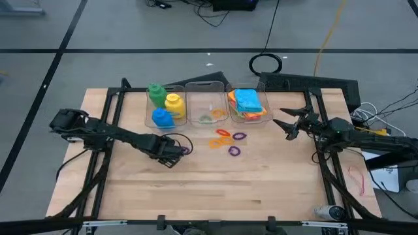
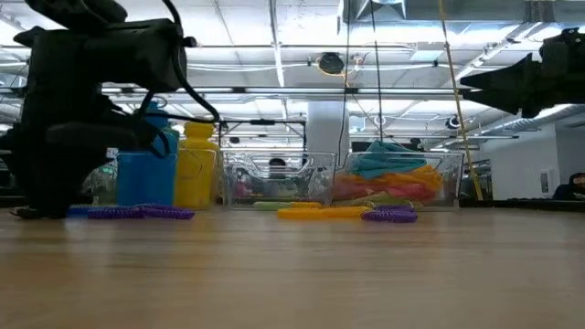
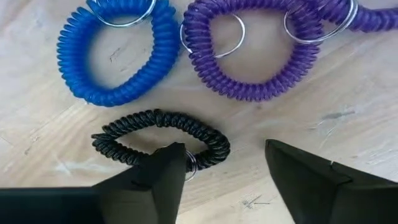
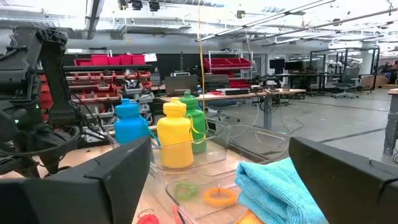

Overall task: Pick & Place Sports Items
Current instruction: Put the black wrist coil into the middle transparent container

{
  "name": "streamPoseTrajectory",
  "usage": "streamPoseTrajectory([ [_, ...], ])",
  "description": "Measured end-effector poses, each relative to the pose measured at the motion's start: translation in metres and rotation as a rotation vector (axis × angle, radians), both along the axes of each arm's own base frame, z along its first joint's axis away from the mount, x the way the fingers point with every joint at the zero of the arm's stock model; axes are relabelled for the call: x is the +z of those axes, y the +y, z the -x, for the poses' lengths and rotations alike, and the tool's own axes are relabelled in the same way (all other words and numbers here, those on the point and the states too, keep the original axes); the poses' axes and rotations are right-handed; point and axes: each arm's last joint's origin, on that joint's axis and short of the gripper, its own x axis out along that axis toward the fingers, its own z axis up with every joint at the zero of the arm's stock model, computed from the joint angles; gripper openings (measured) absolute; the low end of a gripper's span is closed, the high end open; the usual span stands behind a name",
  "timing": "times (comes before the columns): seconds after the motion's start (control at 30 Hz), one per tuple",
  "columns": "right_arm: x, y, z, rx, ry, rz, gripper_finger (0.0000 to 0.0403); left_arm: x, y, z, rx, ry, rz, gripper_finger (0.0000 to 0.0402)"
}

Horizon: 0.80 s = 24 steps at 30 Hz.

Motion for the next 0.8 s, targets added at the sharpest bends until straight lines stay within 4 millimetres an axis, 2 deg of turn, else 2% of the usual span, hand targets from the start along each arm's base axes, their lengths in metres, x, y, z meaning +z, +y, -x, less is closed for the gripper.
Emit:
streamPoseTrajectory([
  [0.3,0.0,0.0,0.0,0.0,0.0,0.0,0.029,-0.0067,-0.0001,0.0025,0.003,-0.022,0.025,0.006],
  [0.47,0.0,0.0,0.0,0.0,0.0,0.0,0.029,-0.0081,-0.0002,0.003,-0.008,-0.026,0.029,0.0007],
  [0.67,0.0,0.0,0.0,0.0,0.0,0.0,0.029,-0.0086,-0.0007,0.0035,-0.035,-0.02,0.051,0.0016],
  [0.8,0.0,0.0,0.0,0.0,0.0,0.0,0.029,-0.0066,-0.0014,0.0039,-0.054,-0.026,0.083,0.0004],
])
